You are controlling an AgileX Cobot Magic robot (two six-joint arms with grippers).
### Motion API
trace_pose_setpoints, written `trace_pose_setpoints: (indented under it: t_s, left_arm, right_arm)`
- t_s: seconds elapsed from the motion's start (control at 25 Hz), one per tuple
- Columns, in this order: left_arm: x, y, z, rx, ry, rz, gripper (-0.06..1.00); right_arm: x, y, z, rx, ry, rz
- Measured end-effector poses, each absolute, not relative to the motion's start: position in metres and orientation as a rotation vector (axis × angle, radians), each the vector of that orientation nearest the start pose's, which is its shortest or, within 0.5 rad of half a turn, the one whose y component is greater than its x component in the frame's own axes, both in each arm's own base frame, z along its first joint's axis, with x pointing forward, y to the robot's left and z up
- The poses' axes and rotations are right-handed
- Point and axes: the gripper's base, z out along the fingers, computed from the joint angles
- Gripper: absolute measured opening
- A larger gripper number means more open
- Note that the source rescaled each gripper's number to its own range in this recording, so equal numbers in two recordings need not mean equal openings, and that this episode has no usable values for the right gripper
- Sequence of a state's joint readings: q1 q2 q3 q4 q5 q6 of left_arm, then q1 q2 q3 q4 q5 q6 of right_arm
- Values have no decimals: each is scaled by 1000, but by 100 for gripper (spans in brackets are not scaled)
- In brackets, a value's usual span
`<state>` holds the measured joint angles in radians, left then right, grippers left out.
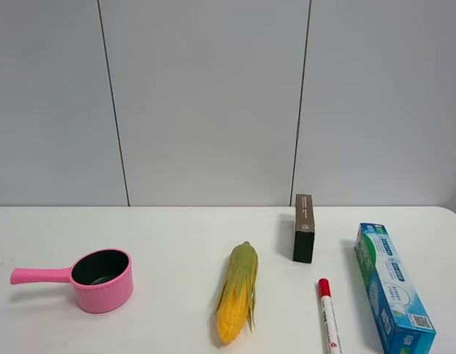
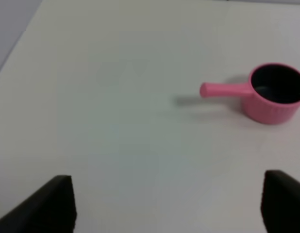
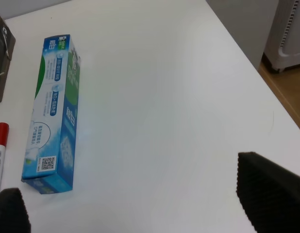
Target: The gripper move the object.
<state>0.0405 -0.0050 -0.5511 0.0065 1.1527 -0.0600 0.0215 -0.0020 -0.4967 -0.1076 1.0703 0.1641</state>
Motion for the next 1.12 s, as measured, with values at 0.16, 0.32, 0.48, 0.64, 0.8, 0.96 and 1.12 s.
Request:
trace_pose_setpoints:
  t_s: [0.16, 0.32, 0.48, 0.64, 0.8, 0.96, 1.12]
  left_arm:
    - [-10, 0, 282, -82, 2044, 1, 91]
    - [-7, 0, 279, -71, 2031, 7, 91]
    - [-6, 0, 279, -70, 2027, 7, 91]
    - [-6, 0, 279, -68, 2027, 9, 91]
    - [-6, 0, 279, -68, 2027, 9, 91]
    - [-6, 0, 279, -67, 2027, 9, 91]
    - [-6, 0, 279, -67, 2027, 9, 90]
  right_arm:
    - [-5, -9, 276, 152, 2045, -14]
    - [-5, -9, 276, 152, 2045, -14]
    - [-5, -9, 276, 152, 2045, -14]
    - [-5, -9, 276, 152, 2045, -14]
    - [-5, -9, 276, 152, 2045, -14]
    - [-5, -9, 276, 152, 2045, -14]
    - [-5, -9, 276, 152, 2045, -14]
